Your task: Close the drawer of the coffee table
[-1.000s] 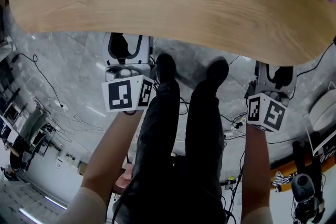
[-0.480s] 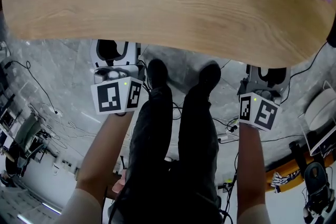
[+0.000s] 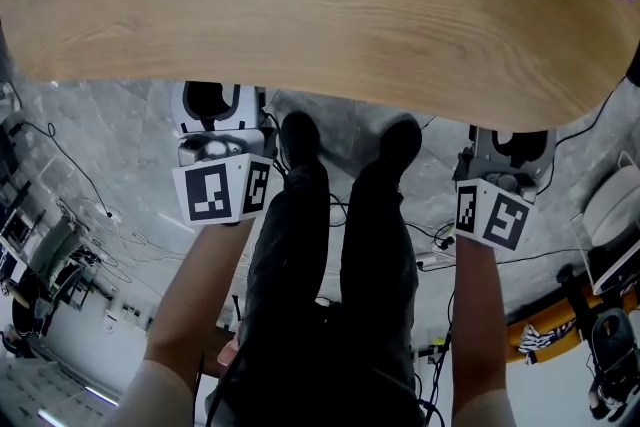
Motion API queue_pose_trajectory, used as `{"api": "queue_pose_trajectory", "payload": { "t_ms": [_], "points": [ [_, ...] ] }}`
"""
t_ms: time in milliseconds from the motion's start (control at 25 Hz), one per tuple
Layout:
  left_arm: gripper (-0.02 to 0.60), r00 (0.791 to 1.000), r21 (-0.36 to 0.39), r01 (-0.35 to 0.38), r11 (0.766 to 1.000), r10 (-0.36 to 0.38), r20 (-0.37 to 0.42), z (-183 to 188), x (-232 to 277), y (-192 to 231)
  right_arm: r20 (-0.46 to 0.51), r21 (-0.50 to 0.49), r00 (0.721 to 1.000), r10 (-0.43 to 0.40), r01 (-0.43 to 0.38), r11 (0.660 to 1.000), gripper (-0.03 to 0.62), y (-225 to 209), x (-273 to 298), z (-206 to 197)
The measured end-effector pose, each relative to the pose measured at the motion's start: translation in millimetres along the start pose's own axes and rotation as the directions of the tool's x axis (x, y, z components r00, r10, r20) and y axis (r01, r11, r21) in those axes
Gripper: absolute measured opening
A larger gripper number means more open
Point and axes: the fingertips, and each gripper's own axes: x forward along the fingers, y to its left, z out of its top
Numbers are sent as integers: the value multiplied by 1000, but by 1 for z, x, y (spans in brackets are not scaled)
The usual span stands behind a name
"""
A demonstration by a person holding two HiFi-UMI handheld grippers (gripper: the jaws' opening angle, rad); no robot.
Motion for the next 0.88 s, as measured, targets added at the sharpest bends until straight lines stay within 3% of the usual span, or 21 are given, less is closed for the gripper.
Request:
{"api": "queue_pose_trajectory", "payload": {
  "t_ms": [200,400,640,760,880],
  "points": [
    [229,1000,4,6,1000,-6,-11,-2,2,2,-10,-4,1000,8,-8,1000,359,1,2,-2],
    [236,993,57,14,998,-7,-115,-11,-6,-4,-71,-43,997,-6,3,999,357,0,-3,-3],
    [236,987,69,38,997,-27,-157,-6,-29,-11,-145,-58,989,-18,10,998,342,3,-15,-12],
    [235,984,76,33,997,-19,-178,-2,-40,-9,-188,-87,982,-20,4,996,259,7,-27,-12],
    [223,980,85,28,996,-11,-198,4,-54,-12,-214,-111,977,-7,-17,994,245,10,-44,-4]
  ]
}}
